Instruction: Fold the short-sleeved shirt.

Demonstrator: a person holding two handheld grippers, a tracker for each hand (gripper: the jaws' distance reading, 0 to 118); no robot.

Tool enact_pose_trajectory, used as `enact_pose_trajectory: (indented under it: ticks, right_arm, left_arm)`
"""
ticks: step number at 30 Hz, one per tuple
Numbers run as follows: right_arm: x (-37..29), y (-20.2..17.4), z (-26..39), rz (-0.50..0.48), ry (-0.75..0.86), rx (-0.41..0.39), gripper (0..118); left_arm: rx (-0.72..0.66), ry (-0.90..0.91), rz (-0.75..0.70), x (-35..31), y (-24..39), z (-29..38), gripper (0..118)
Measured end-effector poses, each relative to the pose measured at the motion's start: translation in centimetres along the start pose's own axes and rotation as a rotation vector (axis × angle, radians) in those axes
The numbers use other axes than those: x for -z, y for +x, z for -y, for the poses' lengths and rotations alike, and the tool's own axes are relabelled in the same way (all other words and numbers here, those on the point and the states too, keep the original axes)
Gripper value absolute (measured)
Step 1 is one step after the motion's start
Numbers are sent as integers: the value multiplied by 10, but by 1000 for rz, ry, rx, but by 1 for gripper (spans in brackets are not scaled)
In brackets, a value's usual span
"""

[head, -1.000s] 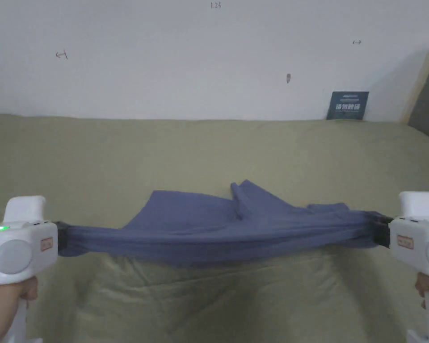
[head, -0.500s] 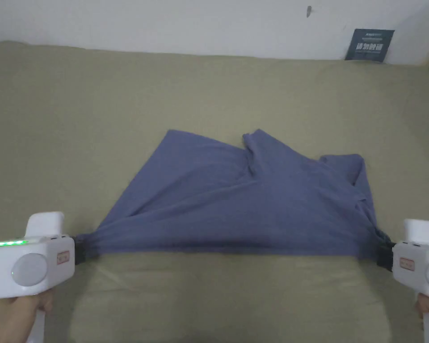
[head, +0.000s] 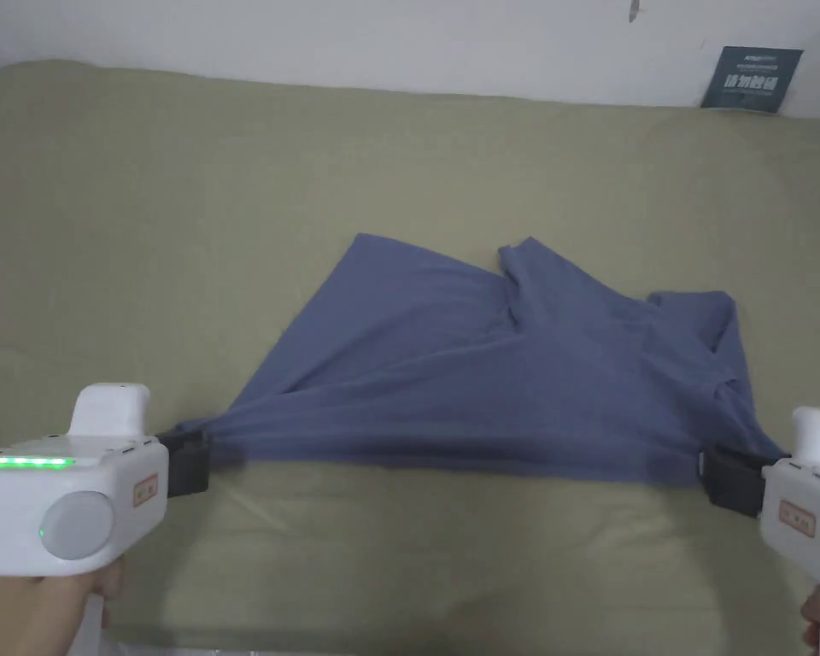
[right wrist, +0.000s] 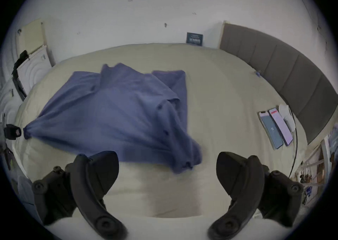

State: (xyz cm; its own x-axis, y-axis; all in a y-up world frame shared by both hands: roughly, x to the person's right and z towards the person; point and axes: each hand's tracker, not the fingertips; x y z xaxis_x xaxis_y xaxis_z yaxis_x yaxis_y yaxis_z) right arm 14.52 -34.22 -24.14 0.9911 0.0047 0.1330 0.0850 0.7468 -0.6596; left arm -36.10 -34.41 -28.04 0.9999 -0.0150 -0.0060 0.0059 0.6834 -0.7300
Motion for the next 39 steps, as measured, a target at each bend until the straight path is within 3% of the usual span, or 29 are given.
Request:
enact_pose_trajectory:
  ticks: [1, 6, 18, 19, 20, 22, 23, 28, 29, 31, 32, 33, 34, 39]
  right_arm:
    - [-4, -13, 5, -33, -3, -15, 9]
    - [4, -59, 33, -87, -9, -96, 9]
    - [14, -98, 23, -162, 10, -115, 9]
    - [17, -100, 22, -167, 6, -114, 9]
    - [20, -102, 21, -168, 3, -119, 9]
    - [25, -106, 22, -170, -6, -132, 9]
    - [28, -107, 22, -173, -12, -136, 9]
    - [37, -109, 22, -179, -31, -143, 9]
    - [39, -109, 22, -178, -34, -144, 9]
    - [42, -107, 20, -173, -40, -146, 9]
    - [45, -106, 19, -171, -43, -145, 9]
    - [47, -105, 18, -168, -45, -141, 9]
    - [49, -103, 16, -168, -46, -137, 9]
    - [65, -89, -4, -158, -46, -101, 9]
  left_arm:
    - [1, -6, 8, -3, 0, 4, 0]
    - [-11, -39, 46, -4, -11, 33, 0]
    - [-134, -47, 74, 32, -53, 3, 0]
    - [-139, -51, 82, 39, -53, -2, 12]
    - [-133, -64, 84, 47, -53, -7, 37]
    - [-101, -110, 77, 61, -44, -14, 118]
    - [-88, -114, 73, 70, -41, -14, 118]
    - [-47, -133, 55, 71, -16, -34, 107]
    - [-38, -149, 62, 70, -11, -37, 100]
    - [-25, -162, 68, 91, -22, -27, 75]
    - [-11, -157, 62, 88, -19, -28, 57]
    - [4, -152, 67, 83, -17, -29, 23]
    - [7, -133, 88, 80, -20, -29, 0]
    - [14, -137, 107, 79, -20, -27, 0]
